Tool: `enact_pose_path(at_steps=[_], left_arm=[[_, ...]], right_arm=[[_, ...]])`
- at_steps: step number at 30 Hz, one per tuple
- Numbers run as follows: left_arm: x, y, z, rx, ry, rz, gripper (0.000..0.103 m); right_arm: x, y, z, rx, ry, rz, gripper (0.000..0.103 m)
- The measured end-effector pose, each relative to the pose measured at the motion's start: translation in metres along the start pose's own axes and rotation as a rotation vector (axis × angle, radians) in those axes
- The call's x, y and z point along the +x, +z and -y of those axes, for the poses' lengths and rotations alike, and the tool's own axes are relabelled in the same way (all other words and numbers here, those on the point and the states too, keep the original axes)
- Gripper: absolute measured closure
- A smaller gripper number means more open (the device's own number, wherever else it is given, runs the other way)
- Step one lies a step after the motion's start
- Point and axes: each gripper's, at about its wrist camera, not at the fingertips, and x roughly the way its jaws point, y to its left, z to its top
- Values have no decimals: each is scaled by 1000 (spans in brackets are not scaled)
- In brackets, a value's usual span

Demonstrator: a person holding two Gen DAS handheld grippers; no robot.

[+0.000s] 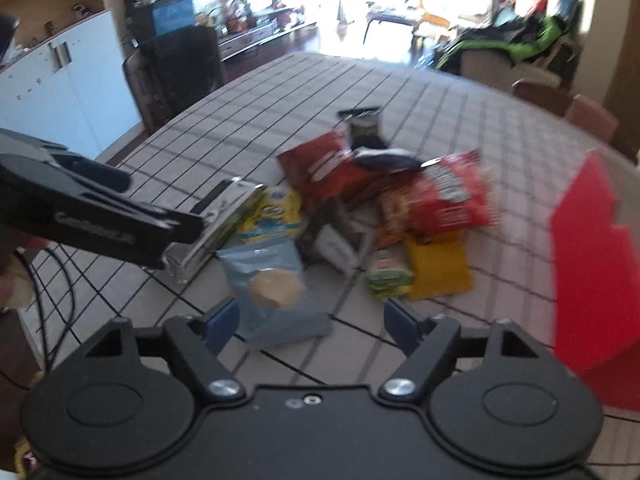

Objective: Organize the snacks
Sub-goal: 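Grasp the silver foil snack bar with the left tool while the right tool grasps the blue cookie packet, then carry both packets into the red box and open both tools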

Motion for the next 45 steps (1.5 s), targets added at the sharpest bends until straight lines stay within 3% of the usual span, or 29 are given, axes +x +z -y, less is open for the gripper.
enact_pose_path(at_steps=[7,10,17,23,34,45], left_arm=[[31,10,-4,21,-35,-63,12],[39,12,-6,3,-43,-79,18],[51,13,-6,-19,-54,-128,42],[50,11,-9,-49,-81,-127,60],[30,-10,-13,-121,-109,-115,61],[-5,-30,-6,-206,-137,-80,61]], right_arm=[[34,5,2,-1,29,-62,28],[40,4,-1,-18,23,-69,32],[33,1,-18,-88,-9,-51,49],[35,2,-24,-111,-27,-43,56],[10,-8,-18,44,-32,-23,56],[-36,-18,-6,149,-112,-1,56]])
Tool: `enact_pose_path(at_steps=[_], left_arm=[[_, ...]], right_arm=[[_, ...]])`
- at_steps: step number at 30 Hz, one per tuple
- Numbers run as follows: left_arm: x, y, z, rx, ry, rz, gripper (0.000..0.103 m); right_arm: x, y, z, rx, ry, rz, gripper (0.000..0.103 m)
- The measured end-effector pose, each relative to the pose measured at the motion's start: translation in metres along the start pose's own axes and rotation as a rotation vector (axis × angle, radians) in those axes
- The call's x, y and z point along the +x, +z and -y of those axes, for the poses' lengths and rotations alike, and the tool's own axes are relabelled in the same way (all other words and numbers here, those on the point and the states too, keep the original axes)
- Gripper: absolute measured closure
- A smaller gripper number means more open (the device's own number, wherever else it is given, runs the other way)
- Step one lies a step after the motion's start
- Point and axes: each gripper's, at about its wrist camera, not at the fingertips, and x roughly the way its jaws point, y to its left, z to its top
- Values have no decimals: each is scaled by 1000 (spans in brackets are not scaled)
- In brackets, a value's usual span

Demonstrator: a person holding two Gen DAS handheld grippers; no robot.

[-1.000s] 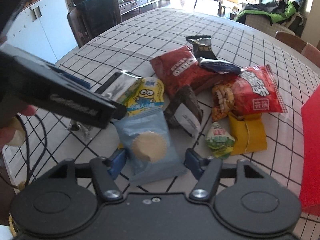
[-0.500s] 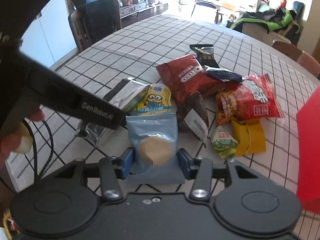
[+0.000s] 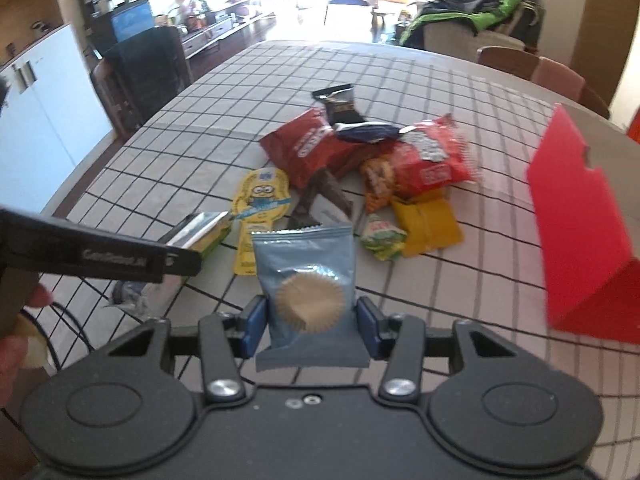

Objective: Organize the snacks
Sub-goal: 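Carry both packets into the red box and open both tools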

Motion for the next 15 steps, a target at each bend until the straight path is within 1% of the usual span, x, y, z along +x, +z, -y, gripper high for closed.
enact_pose_path(at_steps=[3,8,11,15], left_arm=[[-12,0,7,1,-22,16,61],[-26,5,26,14,-70,51,61],[-37,16,49,52,-97,83,61],[-48,36,90,112,-131,133,61]], right_arm=[[-18,2,9,32,-14,20,56],[-44,8,28,75,-77,33,56],[-59,12,47,104,-120,51,56],[-78,20,82,155,-145,90,56]])
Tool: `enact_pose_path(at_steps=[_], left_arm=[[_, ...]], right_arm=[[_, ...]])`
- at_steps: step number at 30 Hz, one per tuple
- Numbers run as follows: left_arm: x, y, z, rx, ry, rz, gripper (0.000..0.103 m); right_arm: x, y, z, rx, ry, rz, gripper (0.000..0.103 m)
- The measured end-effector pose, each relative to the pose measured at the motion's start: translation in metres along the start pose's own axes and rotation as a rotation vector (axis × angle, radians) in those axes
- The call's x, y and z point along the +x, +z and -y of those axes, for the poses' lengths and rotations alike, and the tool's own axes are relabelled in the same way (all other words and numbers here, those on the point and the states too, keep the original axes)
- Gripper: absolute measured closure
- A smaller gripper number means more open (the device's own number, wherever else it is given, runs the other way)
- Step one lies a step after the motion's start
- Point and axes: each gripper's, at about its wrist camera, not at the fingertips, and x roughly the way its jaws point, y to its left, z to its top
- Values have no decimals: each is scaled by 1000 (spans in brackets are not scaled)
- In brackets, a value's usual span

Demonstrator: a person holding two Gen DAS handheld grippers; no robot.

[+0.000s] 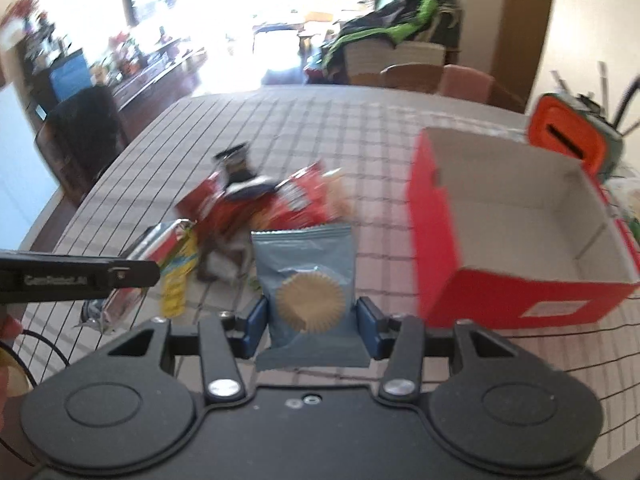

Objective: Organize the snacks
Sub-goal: 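Carry both packets into the red box and open both tools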

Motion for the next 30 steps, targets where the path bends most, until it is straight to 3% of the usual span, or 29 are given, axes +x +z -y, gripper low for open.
enact_pose_path(at_steps=[9,15,23,30], left_arm=[[34,58,110,135,-53,53,61],[83,79,173,185,-64,4,61],[146,92,238,263,-29,-95,61],[190,89,284,385,10,-183,61]], right_arm=[[-4,37,106,56,-66,60,56],[18,49,175,92,-100,43,56],[58,46,245,165,-112,-57,56],[91,43,271,213,-80,-159,56]])
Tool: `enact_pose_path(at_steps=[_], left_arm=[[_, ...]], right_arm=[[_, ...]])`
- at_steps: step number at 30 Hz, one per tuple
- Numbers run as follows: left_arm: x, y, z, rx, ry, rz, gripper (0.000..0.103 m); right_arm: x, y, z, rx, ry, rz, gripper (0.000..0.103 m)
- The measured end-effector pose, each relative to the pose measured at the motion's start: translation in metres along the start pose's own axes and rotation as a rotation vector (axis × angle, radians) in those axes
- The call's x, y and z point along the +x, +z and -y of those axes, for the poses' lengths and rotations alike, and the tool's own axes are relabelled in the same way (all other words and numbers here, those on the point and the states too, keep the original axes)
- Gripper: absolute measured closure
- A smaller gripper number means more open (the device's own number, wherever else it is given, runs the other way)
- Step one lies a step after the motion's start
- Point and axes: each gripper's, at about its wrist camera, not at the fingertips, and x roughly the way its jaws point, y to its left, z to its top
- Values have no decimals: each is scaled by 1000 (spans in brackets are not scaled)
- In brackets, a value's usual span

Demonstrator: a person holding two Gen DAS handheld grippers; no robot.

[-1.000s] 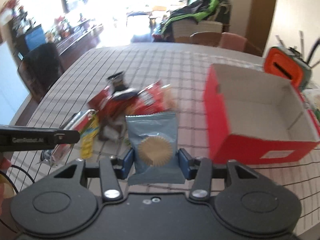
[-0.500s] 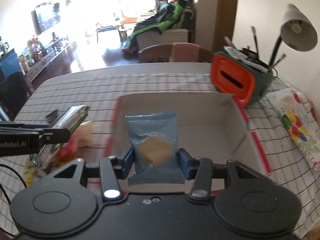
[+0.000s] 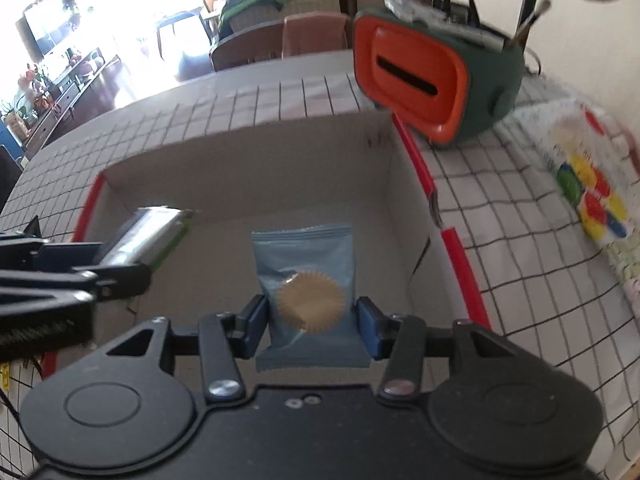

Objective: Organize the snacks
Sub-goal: 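Carry both packets into the red box and open both tools, then withdraw both tools from the box back to the snack pile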

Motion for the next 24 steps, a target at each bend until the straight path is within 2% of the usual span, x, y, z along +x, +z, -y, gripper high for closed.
enact_pose_path(at_steps=[6,13,24], left_arm=[[27,1,12,52,63,-97,61],[39,-1,16,69,112,-131,61],[8,-14,5,1,48,-61,61]], right_arm=[[16,-3,0,-22,-16,-38,56],[24,-10,-5,-44,-27,-91,56],[6,-16,-8,-43,-10,-55,55]])
